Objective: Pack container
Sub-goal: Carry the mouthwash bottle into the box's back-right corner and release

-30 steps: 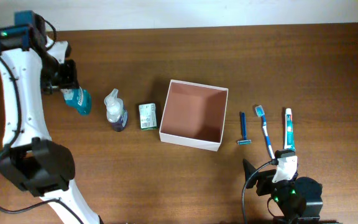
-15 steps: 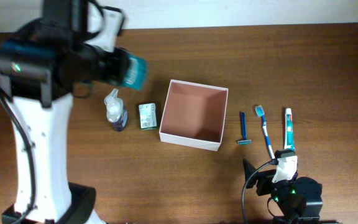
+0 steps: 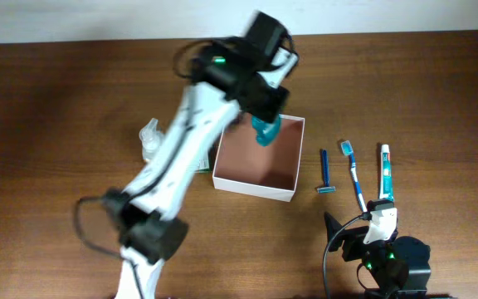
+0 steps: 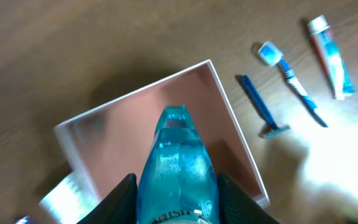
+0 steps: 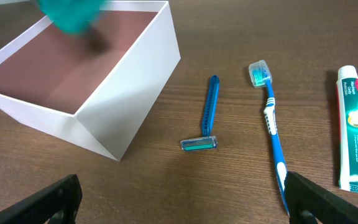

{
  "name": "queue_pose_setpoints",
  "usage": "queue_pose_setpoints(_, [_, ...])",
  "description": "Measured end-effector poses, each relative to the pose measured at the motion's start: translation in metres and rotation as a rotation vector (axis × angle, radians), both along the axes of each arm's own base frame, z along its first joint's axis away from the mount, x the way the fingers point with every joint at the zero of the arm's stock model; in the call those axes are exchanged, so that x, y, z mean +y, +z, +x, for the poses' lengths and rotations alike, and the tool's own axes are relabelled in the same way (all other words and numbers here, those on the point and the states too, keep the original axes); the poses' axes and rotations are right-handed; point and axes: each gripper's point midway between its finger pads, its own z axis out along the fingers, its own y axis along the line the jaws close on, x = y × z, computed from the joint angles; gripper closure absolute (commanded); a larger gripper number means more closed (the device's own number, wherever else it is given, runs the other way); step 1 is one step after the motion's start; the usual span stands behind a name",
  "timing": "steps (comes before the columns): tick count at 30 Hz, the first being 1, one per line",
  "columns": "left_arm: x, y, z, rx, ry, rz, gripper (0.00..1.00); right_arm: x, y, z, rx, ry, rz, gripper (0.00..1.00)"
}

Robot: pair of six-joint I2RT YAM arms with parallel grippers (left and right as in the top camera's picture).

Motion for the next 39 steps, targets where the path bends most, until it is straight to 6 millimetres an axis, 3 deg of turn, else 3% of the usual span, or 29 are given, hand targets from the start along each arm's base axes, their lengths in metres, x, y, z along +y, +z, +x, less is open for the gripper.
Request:
queue_pose_setpoints(4, [-0.019, -0.052, 0.012, 0.049, -0.014, 0.042, 0.99, 0.0, 0.0, 0.0, 0.0, 0.0, -0.001, 0.01])
queue_pose_setpoints(9, [-0.029, -0.078, 0.013, 0.072, -0.027, 0.065, 0.99, 0.0, 0.0, 0.0, 0.0, 0.0, 0.0, 0.01])
queue_pose_setpoints(13, [-0.04, -0.077, 0.013, 0.049, -0.043, 0.053, 0.66, 0.0, 0.0, 0.0, 0.0, 0.0, 0.0, 0.01])
queue_pose_setpoints(19, [-0.041, -0.076, 0.001, 0.076, -0.049, 0.068, 0.32, 0.0, 0.0, 0.0, 0.0, 0.0, 0.0, 0.01])
queue_pose_setpoints(24, [-0.015, -0.05, -0.011, 0.126, -0.021, 0.103, 0.27, 0.0, 0.0, 0.0, 0.0, 0.0, 0.0, 0.01])
queue_pose_setpoints(26, [-0.002, -0.031, -0.014, 0.13, -0.004, 0.104, 0.24, 0.0, 0.0, 0.0, 0.0, 0.0, 0.0, 0.01])
queue_pose_setpoints(28, [0.011, -0.007, -0.017, 0.115, 0.014, 0.091, 0.13, 0.0, 0.0, 0.0, 0.0, 0.0, 0.0, 0.01])
queue_pose_setpoints(34, [0.034, 0.059, -0.004, -0.026, 0.069, -0.028, 0.13, 0.0, 0.0, 0.0, 0.0, 0.0, 0.0, 0.01])
queue_pose_setpoints(39, [0.084, 0.112, -0.002, -0.125, 0.162, -0.087, 0.13, 0.0, 0.0, 0.0, 0.0, 0.0, 0.0, 0.01])
